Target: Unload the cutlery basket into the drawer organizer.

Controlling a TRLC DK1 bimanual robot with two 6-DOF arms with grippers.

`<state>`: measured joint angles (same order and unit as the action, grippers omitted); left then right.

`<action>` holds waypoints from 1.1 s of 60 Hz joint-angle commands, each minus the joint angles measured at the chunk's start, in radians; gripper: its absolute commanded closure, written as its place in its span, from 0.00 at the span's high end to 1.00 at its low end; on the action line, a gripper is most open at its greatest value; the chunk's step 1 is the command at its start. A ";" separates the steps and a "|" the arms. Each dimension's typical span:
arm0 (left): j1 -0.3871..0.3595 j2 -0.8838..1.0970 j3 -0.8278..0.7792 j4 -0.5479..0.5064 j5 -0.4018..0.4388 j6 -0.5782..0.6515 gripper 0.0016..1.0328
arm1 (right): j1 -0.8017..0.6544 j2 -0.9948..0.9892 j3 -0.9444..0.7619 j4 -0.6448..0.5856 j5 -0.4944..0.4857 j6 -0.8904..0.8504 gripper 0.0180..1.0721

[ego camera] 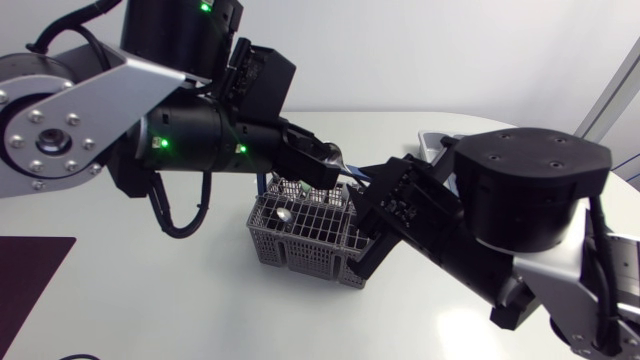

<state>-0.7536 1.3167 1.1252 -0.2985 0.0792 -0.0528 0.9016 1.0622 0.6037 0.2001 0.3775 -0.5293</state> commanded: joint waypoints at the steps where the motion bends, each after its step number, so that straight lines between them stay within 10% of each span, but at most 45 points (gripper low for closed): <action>1: 0.002 0.012 0.036 -0.007 0.014 -0.024 0.06 | -0.003 0.027 0.033 0.024 0.021 -0.023 0.29; 43: 0.008 0.012 0.036 -0.017 0.036 -0.039 0.07 | -0.006 0.076 0.051 0.027 0.026 -0.029 0.06; 66: 0.045 -0.033 0.064 -0.017 0.036 -0.042 0.81 | -0.004 -0.001 -0.001 -0.053 -0.031 -0.043 0.06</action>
<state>-0.7330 1.3144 1.1419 -0.3168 0.1059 -0.0719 0.9005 1.1019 0.6346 0.1741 0.3592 -0.5526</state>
